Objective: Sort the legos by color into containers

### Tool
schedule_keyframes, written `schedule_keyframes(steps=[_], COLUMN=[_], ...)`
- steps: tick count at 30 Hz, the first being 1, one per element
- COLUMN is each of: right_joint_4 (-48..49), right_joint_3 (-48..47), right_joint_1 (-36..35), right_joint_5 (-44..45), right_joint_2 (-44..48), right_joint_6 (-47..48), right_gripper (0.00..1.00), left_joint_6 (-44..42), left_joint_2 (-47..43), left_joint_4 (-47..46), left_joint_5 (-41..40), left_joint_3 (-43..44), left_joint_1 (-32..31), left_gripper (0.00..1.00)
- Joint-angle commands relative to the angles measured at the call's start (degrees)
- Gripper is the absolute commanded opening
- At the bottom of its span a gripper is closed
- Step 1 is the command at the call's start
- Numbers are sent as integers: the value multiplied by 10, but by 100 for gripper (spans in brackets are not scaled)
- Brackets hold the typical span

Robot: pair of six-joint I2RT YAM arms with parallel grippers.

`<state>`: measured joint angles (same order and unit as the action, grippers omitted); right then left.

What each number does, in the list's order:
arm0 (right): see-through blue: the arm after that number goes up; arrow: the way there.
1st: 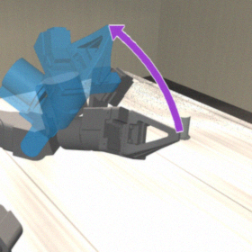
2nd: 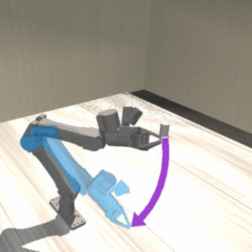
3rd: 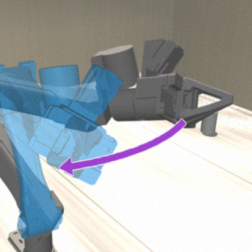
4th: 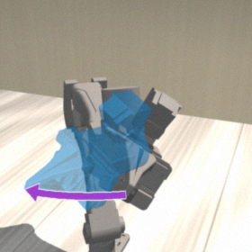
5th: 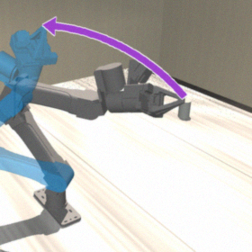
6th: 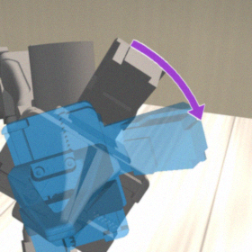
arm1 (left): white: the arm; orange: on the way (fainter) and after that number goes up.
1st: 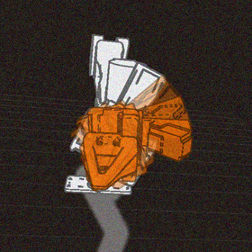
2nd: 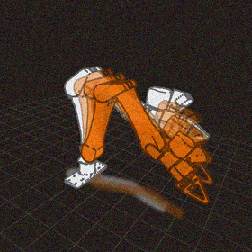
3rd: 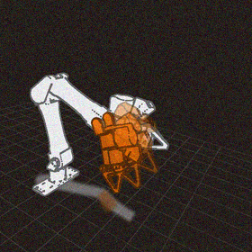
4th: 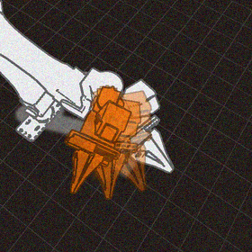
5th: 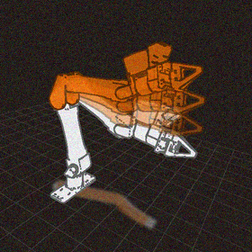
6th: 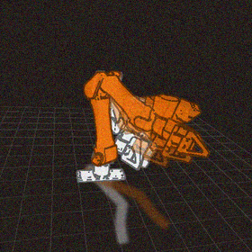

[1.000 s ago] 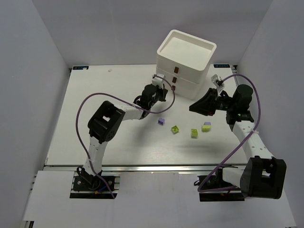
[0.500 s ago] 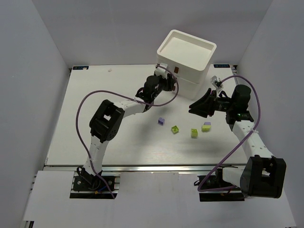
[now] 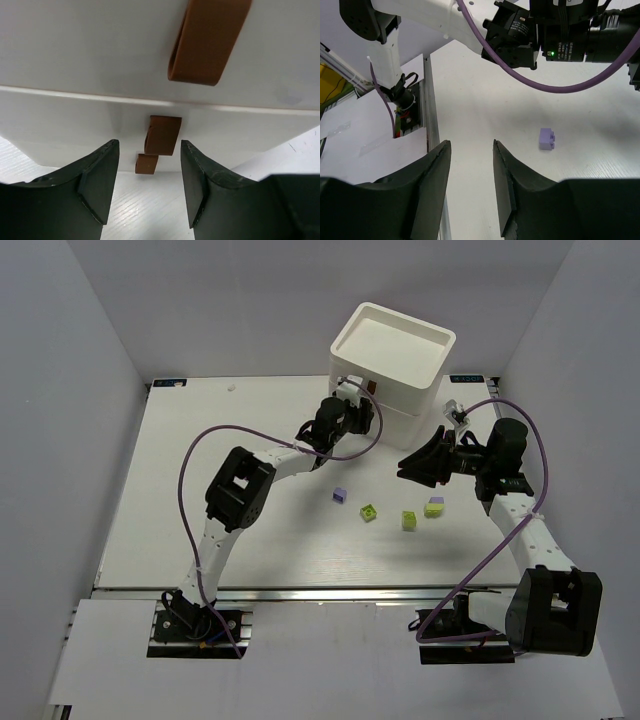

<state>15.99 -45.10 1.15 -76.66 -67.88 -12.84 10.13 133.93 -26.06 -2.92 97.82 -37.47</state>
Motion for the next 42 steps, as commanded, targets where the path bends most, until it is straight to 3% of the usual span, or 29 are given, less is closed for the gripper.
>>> schedule_keyframes(steps=[1,10,14,17,19,42], right_joint_4=[-2,-3,-5,-6,-8,-70], right_joint_3=[-20,-19,-21,-20,-19,-31], right_joint_1=[2,2,2,2,2,3], right_joint_5=[-4,-5,-5,-4,-4,25], right_joint_2=[0,-1,0,0,-1,-10], right_joint_6=[12,13,13,14,17,80], right_gripper=[45,45,45,45,45,46], left_joint_6=[-8,-5,-3,1,2,23], left_joint_2=[-6,19,20,15,4,-228], left_joint_4=[4,6,3,-4,-17,-136], left_joint_5=[-14,-19,-15,-12,-14,20], left_joint_3=[31,63,66,55,41,-298], left_joint_1=[-1,-1,-1,-1,-1,-1], left_gripper=[62,49,29,6,0,0])
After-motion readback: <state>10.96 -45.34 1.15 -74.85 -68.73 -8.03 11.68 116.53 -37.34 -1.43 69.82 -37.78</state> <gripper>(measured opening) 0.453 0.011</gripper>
